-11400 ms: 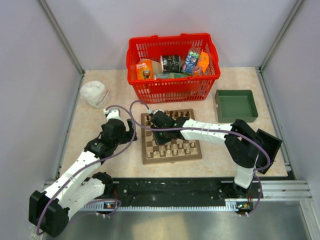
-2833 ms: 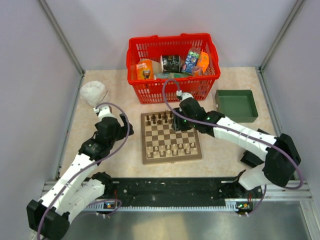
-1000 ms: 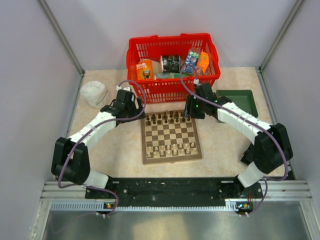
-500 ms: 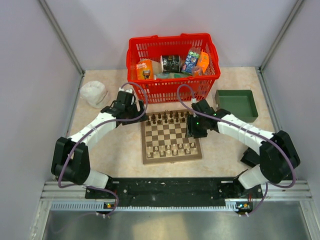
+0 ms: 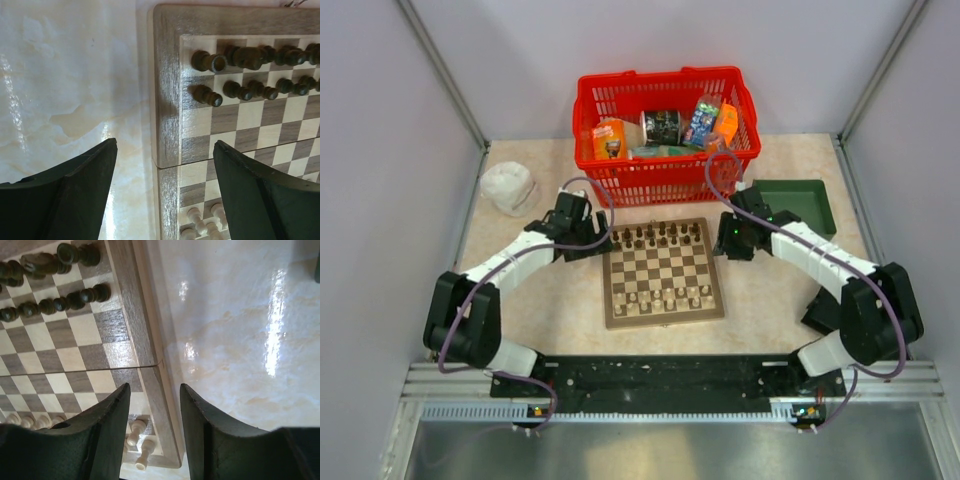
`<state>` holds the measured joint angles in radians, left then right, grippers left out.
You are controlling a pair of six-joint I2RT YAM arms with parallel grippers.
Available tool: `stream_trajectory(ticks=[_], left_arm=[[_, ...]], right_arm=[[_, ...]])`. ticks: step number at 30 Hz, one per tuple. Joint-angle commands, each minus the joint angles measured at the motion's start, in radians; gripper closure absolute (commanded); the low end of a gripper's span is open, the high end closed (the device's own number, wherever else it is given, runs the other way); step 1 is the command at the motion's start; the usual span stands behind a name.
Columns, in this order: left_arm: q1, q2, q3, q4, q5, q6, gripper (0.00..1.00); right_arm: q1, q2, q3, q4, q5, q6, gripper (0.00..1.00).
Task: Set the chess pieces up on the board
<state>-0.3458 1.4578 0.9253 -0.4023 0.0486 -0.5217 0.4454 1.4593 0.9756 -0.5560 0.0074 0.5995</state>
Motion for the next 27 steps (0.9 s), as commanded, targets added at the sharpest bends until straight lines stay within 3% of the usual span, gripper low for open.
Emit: stream_trajectory(ticks=[1, 7, 13, 27], left_arm=[[0.010, -0.001, -0.051, 0.065, 0.000, -0.043, 0.18], [0.024, -0.027, -0.105, 0.071, -0.023, -0.064, 0.26], [0.031, -0.014, -0.121, 0.060, -0.033, -0.055, 0.41], [0.034, 0.070, -0.109, 0.099, 0.042, -0.052, 0.44]], right_arm=[[-0.028, 0.016, -0.003, 0.076, 0.026, 0.006, 0.56], [-0.039, 0.053, -0.018, 0.120, 0.085, 0.000, 0.59], [-0.040, 0.125, -0.034, 0.151, 0.080, -0.014, 0.61], [-0.039, 0.222, -0.029, 0.226, -0.037, -0.050, 0.62]])
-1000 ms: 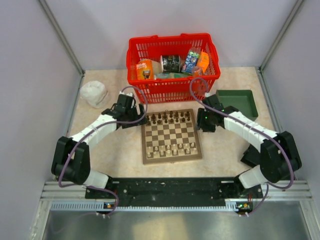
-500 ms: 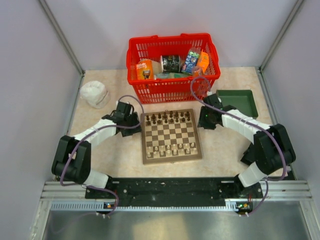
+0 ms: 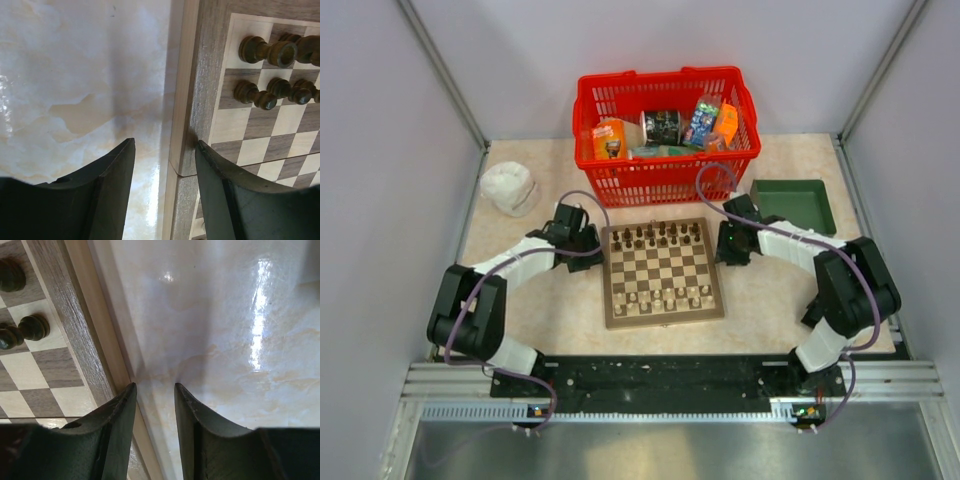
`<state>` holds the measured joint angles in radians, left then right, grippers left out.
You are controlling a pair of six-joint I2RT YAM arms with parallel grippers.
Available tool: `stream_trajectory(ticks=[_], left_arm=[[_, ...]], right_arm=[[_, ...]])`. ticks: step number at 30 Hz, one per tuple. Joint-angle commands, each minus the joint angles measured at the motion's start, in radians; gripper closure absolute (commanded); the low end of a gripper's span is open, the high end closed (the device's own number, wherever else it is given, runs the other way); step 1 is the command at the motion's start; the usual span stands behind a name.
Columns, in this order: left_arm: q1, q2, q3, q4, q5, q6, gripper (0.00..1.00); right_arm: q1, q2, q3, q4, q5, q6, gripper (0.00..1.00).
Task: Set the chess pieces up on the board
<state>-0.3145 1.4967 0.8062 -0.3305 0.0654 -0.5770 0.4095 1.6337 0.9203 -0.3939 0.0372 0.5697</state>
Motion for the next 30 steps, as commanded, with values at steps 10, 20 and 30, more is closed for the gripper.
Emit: stream_trajectory(ticks=[10, 20, 30], left_arm=[[0.002, 0.039, 0.031, 0.031, 0.047, 0.006, 0.44], [0.002, -0.018, 0.051, -0.002, -0.002, 0.005, 0.44], [0.003, -0.188, 0.028, -0.056, -0.165, 0.003, 0.46]], right_arm=[[-0.001, 0.060, 0.074, 0.090, -0.125, -0.022, 0.62], [-0.003, -0.063, 0.072, 0.021, 0.012, -0.016, 0.60], [-0.003, -0.257, 0.060, -0.023, 0.113, -0.013, 0.58]])
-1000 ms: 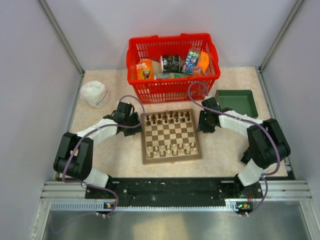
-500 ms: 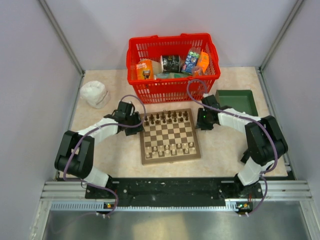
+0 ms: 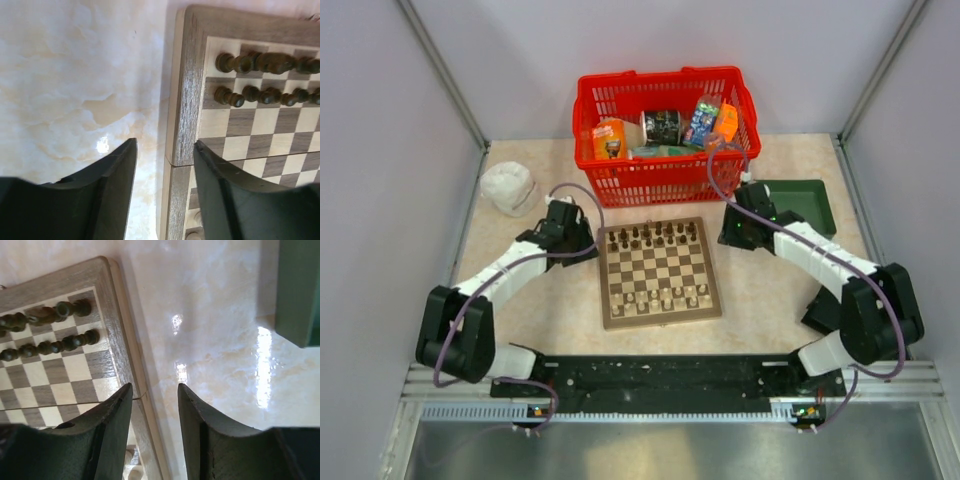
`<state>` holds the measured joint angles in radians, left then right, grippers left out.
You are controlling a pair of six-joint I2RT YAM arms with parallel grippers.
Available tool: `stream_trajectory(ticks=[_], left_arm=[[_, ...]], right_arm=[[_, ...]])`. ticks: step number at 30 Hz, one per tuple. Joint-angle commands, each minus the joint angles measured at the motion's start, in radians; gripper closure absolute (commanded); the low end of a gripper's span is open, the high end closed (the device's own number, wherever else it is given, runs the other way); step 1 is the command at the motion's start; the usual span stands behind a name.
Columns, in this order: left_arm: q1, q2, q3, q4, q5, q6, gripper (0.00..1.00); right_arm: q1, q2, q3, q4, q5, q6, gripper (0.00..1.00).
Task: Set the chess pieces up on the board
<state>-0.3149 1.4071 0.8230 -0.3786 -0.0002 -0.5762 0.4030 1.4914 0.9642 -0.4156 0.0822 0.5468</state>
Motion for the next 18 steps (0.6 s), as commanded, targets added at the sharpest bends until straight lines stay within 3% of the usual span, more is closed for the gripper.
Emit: stream_trajectory(ticks=[1, 8, 10, 12, 15, 18], left_arm=[[0.005, -0.118, 0.008, -0.011, -0.128, -0.005, 0.42], [0.089, -0.247, -0.010, -0.013, -0.337, -0.025, 0.13], [0.134, -0.270, -0.018, 0.018, -0.328, -0.017, 0.11], [0.180, -0.277, -0.013, 0.032, -0.293, -0.010, 0.08], [0.232, -0.264, -0.004, 0.030, -0.258, -0.017, 0.07], [0.261, -0.266, -0.008, 0.023, -0.267, -0.037, 0.02]], right_arm=[[0.003, -0.138, 0.011, -0.002, 0.097, 0.012, 0.57], [0.002, -0.310, -0.039, -0.009, 0.342, 0.022, 0.45], [0.002, -0.326, -0.041, -0.009, 0.402, 0.016, 0.34], [-0.006, -0.330, -0.039, -0.011, 0.457, 0.009, 0.15], [-0.047, -0.319, -0.021, -0.034, 0.484, 0.002, 0.04], [-0.133, -0.315, -0.010, -0.038, 0.464, -0.016, 0.01]])
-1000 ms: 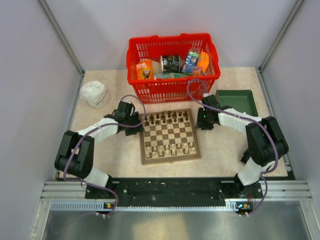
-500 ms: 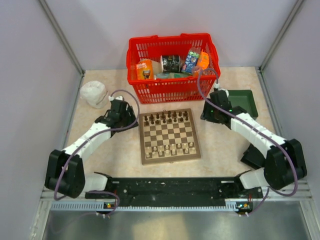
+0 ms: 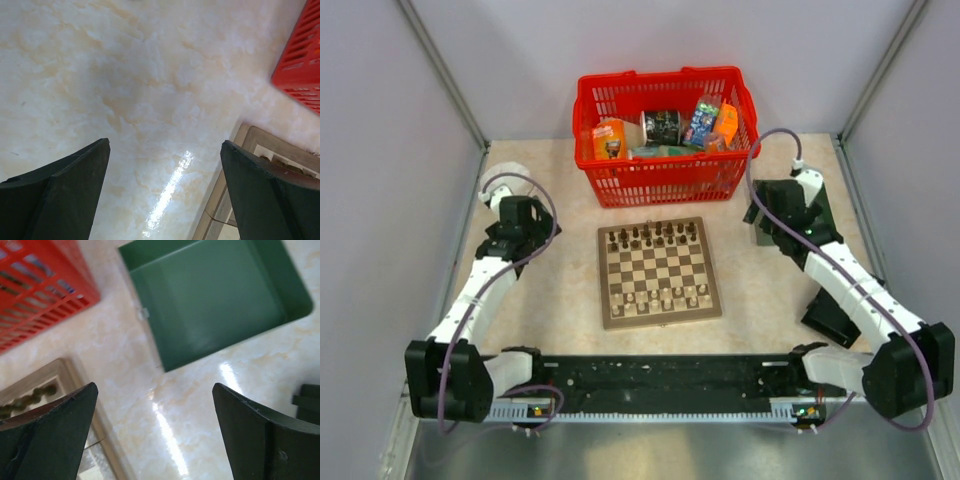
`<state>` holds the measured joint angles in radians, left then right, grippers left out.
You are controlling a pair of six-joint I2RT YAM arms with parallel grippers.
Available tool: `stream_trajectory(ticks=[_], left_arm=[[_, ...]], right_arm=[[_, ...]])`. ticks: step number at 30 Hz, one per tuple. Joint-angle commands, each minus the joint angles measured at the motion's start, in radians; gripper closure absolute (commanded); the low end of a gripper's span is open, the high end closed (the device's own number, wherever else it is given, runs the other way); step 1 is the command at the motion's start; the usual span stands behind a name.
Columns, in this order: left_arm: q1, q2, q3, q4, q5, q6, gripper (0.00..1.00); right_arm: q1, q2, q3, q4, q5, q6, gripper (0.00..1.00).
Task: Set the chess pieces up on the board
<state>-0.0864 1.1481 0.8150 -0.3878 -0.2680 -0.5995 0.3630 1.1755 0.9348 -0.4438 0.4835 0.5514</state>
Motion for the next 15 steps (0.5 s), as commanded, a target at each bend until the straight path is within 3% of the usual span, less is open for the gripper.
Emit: stream_trajectory(ticks=[1, 4, 15], left_arm=[[0.040, -0.019, -0.013, 0.047, 0.010, -0.017, 0.01], [0.047, -0.050, -0.048, 0.090, 0.035, -0.020, 0.01], [0.047, -0.082, -0.059, 0.101, -0.020, -0.028, 0.01]], right_arm=[[-0.137, 0.003, 0.021, -0.007, 0.022, -0.021, 0.01], [-0.213, 0.010, 0.027, 0.011, -0.046, -0.024, 0.01], [-0.213, -0.014, -0.105, 0.187, -0.148, -0.053, 0.01]])
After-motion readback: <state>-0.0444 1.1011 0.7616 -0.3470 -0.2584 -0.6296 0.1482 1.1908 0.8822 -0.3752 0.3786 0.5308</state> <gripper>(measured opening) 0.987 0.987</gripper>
